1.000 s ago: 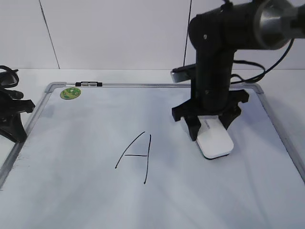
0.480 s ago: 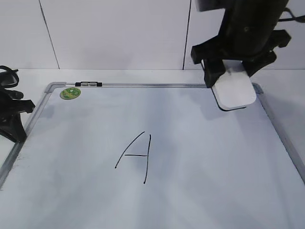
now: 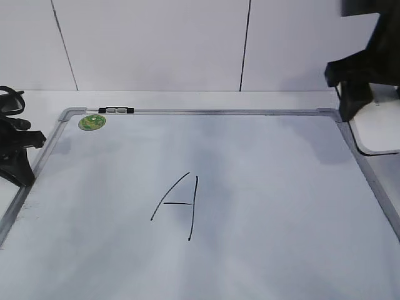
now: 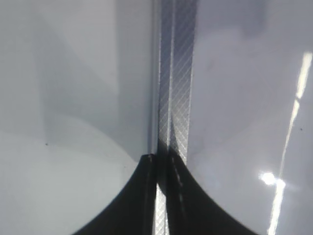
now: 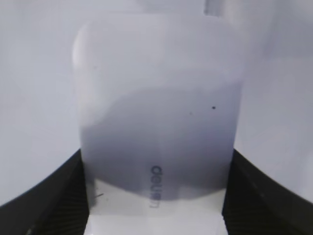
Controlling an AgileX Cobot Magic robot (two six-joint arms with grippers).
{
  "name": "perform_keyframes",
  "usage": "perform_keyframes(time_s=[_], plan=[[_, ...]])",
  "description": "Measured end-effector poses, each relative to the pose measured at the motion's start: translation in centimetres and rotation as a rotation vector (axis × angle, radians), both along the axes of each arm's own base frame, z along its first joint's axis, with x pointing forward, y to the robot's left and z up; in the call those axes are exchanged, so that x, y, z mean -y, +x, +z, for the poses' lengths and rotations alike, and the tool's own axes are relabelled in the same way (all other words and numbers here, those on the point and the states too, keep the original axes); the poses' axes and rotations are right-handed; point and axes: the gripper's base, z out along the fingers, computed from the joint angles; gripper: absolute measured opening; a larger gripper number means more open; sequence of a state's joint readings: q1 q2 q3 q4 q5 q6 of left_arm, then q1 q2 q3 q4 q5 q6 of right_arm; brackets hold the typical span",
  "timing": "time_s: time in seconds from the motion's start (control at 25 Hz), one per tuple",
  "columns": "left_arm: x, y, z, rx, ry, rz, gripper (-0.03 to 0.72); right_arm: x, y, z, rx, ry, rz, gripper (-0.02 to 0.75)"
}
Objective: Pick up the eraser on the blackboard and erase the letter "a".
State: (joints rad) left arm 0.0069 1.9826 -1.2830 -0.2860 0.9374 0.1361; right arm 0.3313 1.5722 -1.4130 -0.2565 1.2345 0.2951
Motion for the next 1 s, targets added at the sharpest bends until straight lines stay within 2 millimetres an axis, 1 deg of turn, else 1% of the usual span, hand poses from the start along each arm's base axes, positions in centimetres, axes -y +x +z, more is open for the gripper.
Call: perform_keyframes(time_s=[0.12,0.2,0.52,0.64,0.84,1.0], plan=[[0.0,0.0,0.0,0.0,0.0,0.0,0.015,1.7,-0.5,-0.3,-0.013,-0.005,-0.049,0.529],[0.0,0.0,0.0,0.0,0.0,0.0,0.015,2.3,-0.7,-0.6,-0.025,-0.009,-0.067,0.529],[0.0,0.0,0.0,0.0,-0.002,0.001,0.017,3.7,-0.8,-2.1,-0.079,-0.023,-0.113,0.529],[0.0,0.0,0.0,0.0,-0.003,0.002,0.017,3.6,-0.1,-3.4,-0.12,-0.034,-0.11,0.529],[0.0,0.0,0.0,0.0,-0.003,0.002,0.017,3.2,1.3,-6.4,-0.211,-0.052,-0.099,0.529],[0.0,0.0,0.0,0.0,-0.005,0.003,0.017,3.1,2.3,-8.6,-0.287,-0.018,-0.095,0.529]])
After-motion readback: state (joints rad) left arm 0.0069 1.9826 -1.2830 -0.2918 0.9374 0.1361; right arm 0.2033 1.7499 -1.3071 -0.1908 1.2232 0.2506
